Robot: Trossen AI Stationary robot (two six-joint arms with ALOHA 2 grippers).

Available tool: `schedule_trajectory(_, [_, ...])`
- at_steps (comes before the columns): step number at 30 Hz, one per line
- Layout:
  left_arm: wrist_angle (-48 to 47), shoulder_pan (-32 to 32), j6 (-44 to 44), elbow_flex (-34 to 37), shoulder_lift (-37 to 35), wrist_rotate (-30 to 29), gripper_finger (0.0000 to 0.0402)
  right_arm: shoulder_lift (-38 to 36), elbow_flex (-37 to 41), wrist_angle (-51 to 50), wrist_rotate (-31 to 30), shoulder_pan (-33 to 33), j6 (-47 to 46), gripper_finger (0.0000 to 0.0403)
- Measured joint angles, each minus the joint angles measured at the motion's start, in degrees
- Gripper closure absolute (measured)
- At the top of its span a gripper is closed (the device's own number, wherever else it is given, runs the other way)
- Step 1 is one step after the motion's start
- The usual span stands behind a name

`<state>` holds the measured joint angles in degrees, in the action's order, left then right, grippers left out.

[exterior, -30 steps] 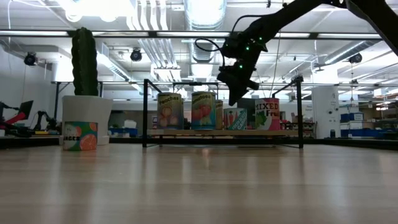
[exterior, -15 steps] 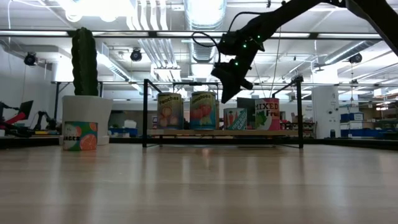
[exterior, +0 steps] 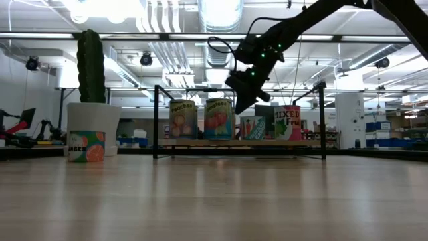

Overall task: Pick and place cans onto a shelf
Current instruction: Put the canned pineapple on the shelf

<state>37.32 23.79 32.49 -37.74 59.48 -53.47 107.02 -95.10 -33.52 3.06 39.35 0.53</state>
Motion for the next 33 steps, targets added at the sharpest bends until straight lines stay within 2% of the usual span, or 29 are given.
schedule_trajectory(4, [0.0, 0.0, 0.0, 0.0, 0.0, 0.0, 0.0388, 0.0, 0.0, 2.7, 0.6, -0.1, -0.2, 0.039])
schedule_trajectory(15, [-0.1, 0.0, 0.0, 0.0, 0.0, 0.0, 0.0388, -0.2, -0.3, -3.0, 0.4, 0.4, -0.3, 0.039])
schedule_trajectory(26, [-0.1, 0.0, 0.0, 0.0, 0.0, 0.0, 0.0388, -0.1, 0.7, 5.9, 2.0, -0.9, -1.0, 0.039])
schedule_trajectory(33, [-0.1, 0.0, 0.0, 0.0, 0.0, 0.0, 0.0388, -0.4, -0.4, 1.1, 1.8, -0.5, -0.5, 0.039])
